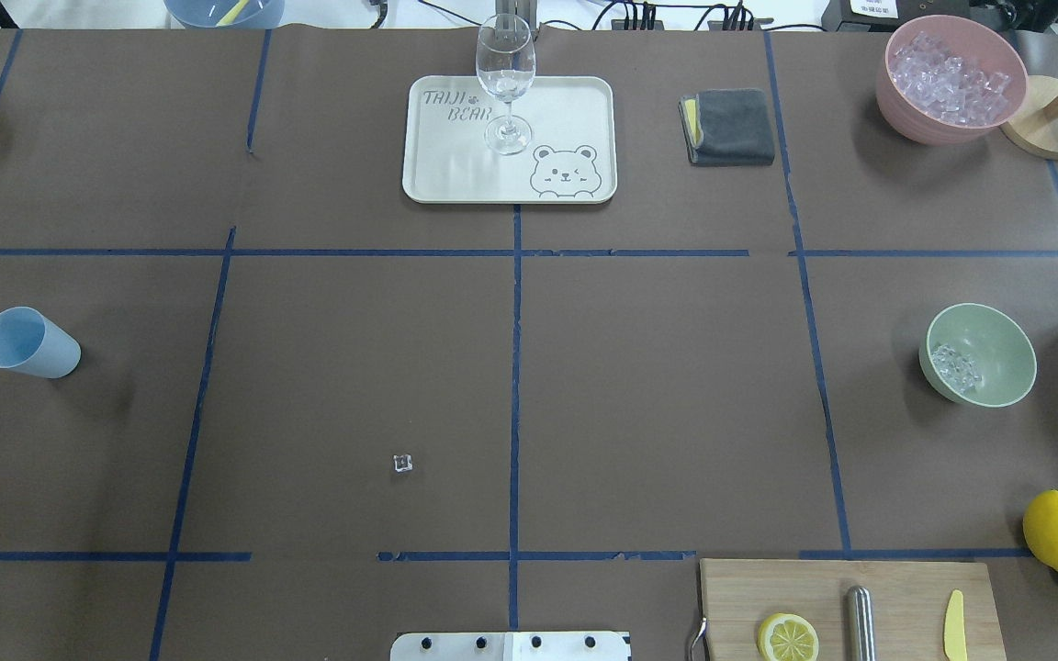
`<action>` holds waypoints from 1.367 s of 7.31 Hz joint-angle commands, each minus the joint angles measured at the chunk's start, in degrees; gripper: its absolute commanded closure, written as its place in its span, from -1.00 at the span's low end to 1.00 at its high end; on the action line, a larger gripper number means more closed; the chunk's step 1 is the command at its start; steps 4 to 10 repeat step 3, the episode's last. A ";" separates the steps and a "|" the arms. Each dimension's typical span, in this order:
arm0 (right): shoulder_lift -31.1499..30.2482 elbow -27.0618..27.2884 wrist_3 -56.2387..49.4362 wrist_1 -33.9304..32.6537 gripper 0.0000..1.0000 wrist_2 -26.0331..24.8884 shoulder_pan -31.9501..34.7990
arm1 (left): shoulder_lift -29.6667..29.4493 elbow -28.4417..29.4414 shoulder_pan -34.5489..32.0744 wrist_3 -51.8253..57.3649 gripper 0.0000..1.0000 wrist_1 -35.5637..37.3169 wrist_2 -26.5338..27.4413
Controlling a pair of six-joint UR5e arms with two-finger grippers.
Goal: Pour ice into bowl
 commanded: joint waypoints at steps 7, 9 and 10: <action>-0.07 0.38 -0.13 0.08 -1.00 0.12 0.00 | -0.41 -0.31 0.03 0.00 -1.00 -1.84 -0.07; -0.07 0.38 -0.13 0.08 -1.00 0.12 0.00 | -0.41 -0.31 0.03 0.00 -1.00 -1.84 -0.07; -0.07 0.38 -0.13 0.08 -1.00 0.12 0.00 | -0.41 -0.31 0.03 0.00 -1.00 -1.84 -0.07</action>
